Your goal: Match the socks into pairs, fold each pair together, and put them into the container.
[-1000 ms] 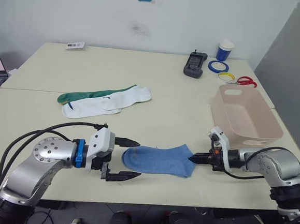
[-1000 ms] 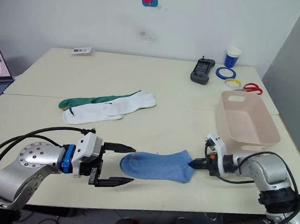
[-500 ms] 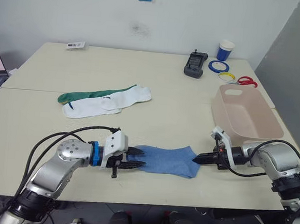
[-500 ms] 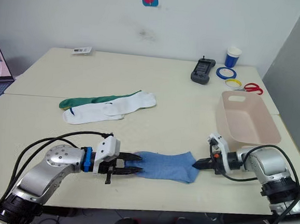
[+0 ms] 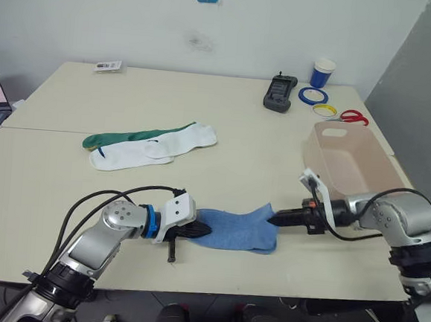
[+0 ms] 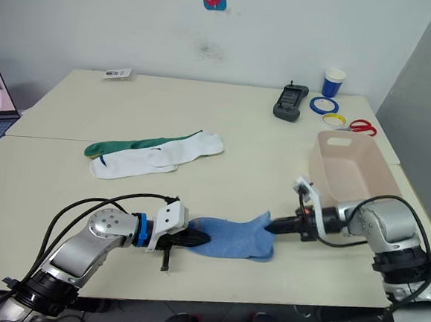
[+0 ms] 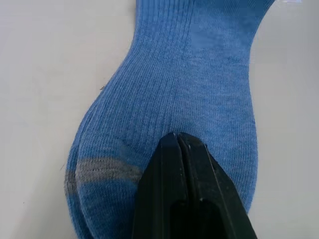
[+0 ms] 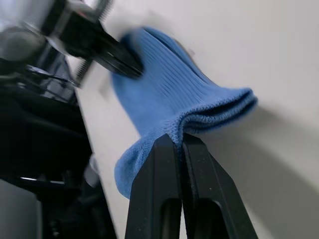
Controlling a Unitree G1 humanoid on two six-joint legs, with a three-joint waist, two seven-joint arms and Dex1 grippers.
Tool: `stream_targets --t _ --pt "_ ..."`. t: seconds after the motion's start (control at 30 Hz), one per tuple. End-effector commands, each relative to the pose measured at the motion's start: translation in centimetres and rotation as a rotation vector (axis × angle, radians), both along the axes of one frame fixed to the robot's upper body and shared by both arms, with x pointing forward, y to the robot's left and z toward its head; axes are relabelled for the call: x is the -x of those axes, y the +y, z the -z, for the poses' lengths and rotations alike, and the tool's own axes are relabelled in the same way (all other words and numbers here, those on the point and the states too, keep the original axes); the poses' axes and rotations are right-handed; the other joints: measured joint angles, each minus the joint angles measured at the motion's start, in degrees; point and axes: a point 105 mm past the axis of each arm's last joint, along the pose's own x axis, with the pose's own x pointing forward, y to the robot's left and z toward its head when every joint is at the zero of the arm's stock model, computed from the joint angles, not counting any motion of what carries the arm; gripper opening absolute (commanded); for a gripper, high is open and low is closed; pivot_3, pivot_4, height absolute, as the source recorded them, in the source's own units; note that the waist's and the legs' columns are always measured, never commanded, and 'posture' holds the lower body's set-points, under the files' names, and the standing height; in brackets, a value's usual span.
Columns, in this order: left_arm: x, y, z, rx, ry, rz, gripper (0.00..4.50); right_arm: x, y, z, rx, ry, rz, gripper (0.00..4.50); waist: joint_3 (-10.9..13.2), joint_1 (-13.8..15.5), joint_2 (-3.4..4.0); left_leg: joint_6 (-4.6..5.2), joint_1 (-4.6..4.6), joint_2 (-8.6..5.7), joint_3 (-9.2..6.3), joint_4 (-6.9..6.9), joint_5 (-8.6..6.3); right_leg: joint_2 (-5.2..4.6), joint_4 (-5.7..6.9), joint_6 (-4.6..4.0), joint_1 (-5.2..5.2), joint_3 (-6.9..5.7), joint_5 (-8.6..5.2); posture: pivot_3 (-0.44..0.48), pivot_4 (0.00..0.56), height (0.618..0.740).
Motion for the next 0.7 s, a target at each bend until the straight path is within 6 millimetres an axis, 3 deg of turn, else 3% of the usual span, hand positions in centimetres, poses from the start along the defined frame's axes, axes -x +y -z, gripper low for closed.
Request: stream_targets --t 0.03,0.33,0.53,0.7 --pt "0.4 -0.1 0.7 -0.019 0.028 0.003 0.03 0.6 1.8 -1.7 -0.054 -0.009 -0.026 0.00 0.0 0.1 0.00 0.00 -0.01 0.01 -0.01 0.00 0.00 -0.01 0.00 0.00 0.00 -0.01 0.00 0.000 0.150 0.740" --pt "0.4 -0.2 0.5 -0.008 0.040 -0.015 0.03 0.4 6.5 0.2 -0.087 0.008 -0.019 0.00 0.0 0.1 0.01 0.00 -0.02 -0.01 0.01 0.01 0.00 -0.02 0.01 0.00 -0.01 0.00 0.00 0.000 0.150 0.740" --pt "0.3 0.1 0.6 -0.015 0.045 -0.029 0.03 0.4 8.3 0.2 -0.123 0.027 -0.024 0.00 0.0 0.0 0.02 0.00 -0.03 -0.02 0.03 0.01 0.00 -0.01 0.00 0.00 -0.01 0.01 0.00 0.000 0.150 0.740" --pt "0.3 0.0 0.6 -0.012 0.047 -0.029 0.03 -0.1 8.7 0.5 -0.132 0.021 0.014 0.00 0.0 0.0 0.02 0.00 -0.02 -0.01 0.00 0.00 0.00 -0.01 0.01 0.00 -0.01 -0.01 0.00 0.000 0.150 0.740"
